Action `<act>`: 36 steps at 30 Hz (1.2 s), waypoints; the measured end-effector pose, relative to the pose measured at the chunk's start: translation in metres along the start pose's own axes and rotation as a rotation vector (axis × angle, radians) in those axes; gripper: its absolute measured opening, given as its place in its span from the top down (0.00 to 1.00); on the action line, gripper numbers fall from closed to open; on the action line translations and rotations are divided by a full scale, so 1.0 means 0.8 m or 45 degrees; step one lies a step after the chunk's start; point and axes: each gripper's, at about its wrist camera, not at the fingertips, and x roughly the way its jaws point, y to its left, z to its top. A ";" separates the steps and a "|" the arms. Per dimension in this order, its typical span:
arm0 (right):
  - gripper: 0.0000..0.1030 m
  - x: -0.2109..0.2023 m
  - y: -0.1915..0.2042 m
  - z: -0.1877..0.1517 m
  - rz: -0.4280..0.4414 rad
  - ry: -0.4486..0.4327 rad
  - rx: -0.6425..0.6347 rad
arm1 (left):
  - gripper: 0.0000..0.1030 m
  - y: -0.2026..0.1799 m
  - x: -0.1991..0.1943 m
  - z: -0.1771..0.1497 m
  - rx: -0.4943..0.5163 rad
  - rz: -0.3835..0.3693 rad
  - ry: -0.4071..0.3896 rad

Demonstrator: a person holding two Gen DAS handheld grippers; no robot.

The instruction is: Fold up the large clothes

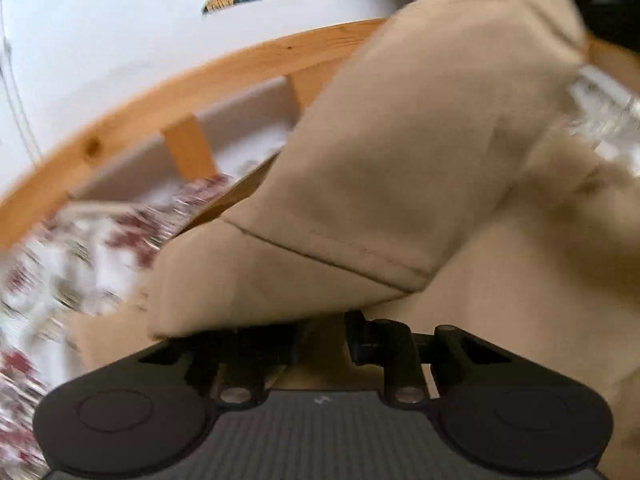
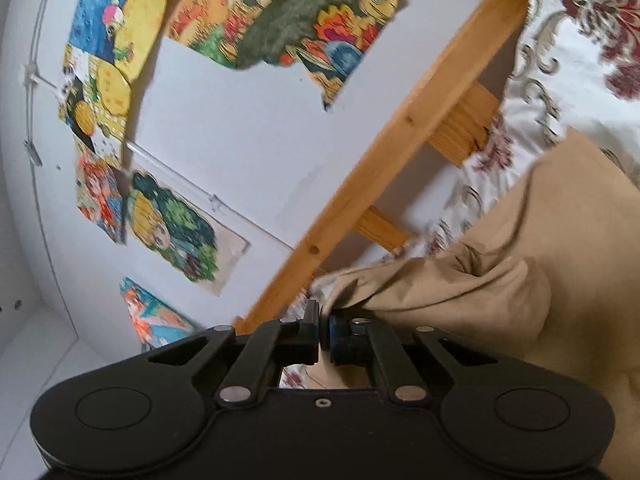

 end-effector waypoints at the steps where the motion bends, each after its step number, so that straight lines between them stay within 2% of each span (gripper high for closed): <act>1: 0.97 0.009 -0.002 -0.009 -0.012 0.017 -0.022 | 0.72 -0.003 0.001 -0.003 0.026 0.023 0.018; 2: 0.97 0.024 -0.005 -0.020 -0.027 0.049 -0.062 | 0.63 -0.004 -0.001 -0.009 0.032 -0.003 0.047; 3: 0.95 0.058 -0.005 -0.034 -0.049 0.087 -0.097 | 0.53 -0.003 -0.006 -0.018 0.018 -0.073 0.066; 4: 0.85 0.056 -0.014 -0.046 -0.097 0.135 -0.114 | 0.49 -0.001 -0.014 -0.028 -0.003 -0.159 0.068; 5: 0.81 0.064 -0.023 -0.057 -0.142 0.175 -0.110 | 0.45 0.001 -0.026 -0.040 -0.027 -0.240 0.065; 7: 0.64 0.066 -0.048 -0.073 -0.188 0.234 -0.062 | 0.42 0.002 -0.053 -0.064 -0.076 -0.347 0.053; 9: 0.57 0.060 -0.071 -0.080 -0.230 0.231 -0.003 | 0.32 0.010 -0.076 -0.083 -0.152 -0.415 0.041; 10: 0.54 0.065 -0.078 -0.081 -0.246 0.213 0.024 | 0.30 0.015 -0.085 -0.092 -0.207 -0.443 0.042; 12: 0.46 0.056 -0.091 -0.078 -0.273 0.158 0.063 | 0.28 0.032 -0.097 -0.102 -0.343 -0.465 0.036; 15: 0.37 0.069 -0.096 -0.072 -0.286 0.107 0.104 | 0.28 0.069 -0.108 -0.110 -0.616 -0.414 -0.012; 17: 0.37 0.115 -0.090 -0.072 -0.295 0.082 0.146 | 0.28 0.096 -0.112 -0.115 -0.801 -0.355 -0.064; 19: 0.37 0.126 -0.091 -0.070 -0.258 0.069 0.200 | 0.28 0.121 -0.107 -0.117 -0.978 -0.308 -0.086; 20: 0.37 0.153 -0.083 -0.073 -0.250 0.066 0.214 | 0.30 0.132 -0.102 -0.117 -1.034 -0.283 -0.073; 23: 0.32 0.168 -0.081 -0.077 -0.244 0.057 0.214 | 0.42 0.148 -0.080 -0.116 -1.111 -0.262 -0.019; 25: 0.32 0.222 -0.074 -0.078 -0.245 0.040 0.231 | 0.43 0.154 -0.065 -0.111 -1.160 -0.309 0.003; 26: 0.31 0.229 -0.073 -0.077 -0.254 0.024 0.236 | 0.43 0.156 -0.059 -0.108 -1.194 -0.341 -0.003; 27: 0.31 0.258 -0.070 -0.076 -0.260 0.019 0.241 | 0.43 0.157 -0.056 -0.105 -1.226 -0.366 -0.017; 28: 0.31 0.261 -0.070 -0.074 -0.272 0.020 0.246 | 0.43 0.160 -0.050 -0.105 -1.259 -0.384 -0.031; 31: 0.30 0.304 -0.063 -0.065 -0.322 0.059 0.214 | 0.46 0.165 -0.031 -0.101 -1.314 -0.349 0.007; 33: 0.34 0.328 -0.059 -0.061 -0.376 0.076 0.184 | 0.74 0.163 -0.017 -0.100 -1.328 -0.367 0.028; 34: 0.40 0.337 -0.059 -0.058 -0.395 0.075 0.171 | 0.79 0.162 -0.015 -0.098 -1.321 -0.348 0.031; 35: 0.44 0.345 -0.057 -0.056 -0.419 0.065 0.153 | 0.98 0.160 -0.015 -0.097 -1.303 -0.322 0.023; 36: 0.54 0.353 -0.055 -0.054 -0.427 0.058 0.126 | 1.00 0.159 -0.018 -0.096 -1.282 -0.301 0.015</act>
